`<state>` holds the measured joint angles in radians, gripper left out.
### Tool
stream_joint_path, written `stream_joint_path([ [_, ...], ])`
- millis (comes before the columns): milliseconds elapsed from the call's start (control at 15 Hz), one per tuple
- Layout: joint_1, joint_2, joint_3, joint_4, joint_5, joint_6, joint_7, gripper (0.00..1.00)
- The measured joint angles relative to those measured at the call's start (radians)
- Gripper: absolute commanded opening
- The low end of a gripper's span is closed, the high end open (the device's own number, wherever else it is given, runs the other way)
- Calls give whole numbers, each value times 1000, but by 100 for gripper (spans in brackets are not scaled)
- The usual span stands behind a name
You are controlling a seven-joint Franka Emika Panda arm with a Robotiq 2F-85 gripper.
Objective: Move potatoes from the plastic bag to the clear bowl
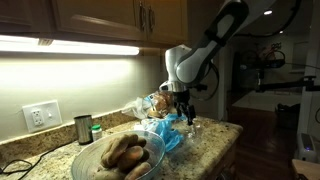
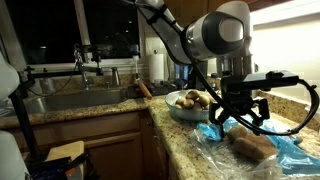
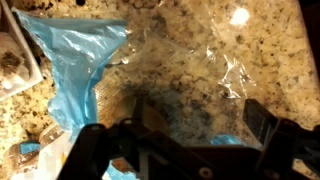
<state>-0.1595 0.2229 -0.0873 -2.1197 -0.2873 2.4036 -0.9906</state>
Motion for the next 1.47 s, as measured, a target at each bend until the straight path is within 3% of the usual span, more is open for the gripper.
stream_joint_path([
  [1467,-1,116,10,121,7,1,-190,100],
])
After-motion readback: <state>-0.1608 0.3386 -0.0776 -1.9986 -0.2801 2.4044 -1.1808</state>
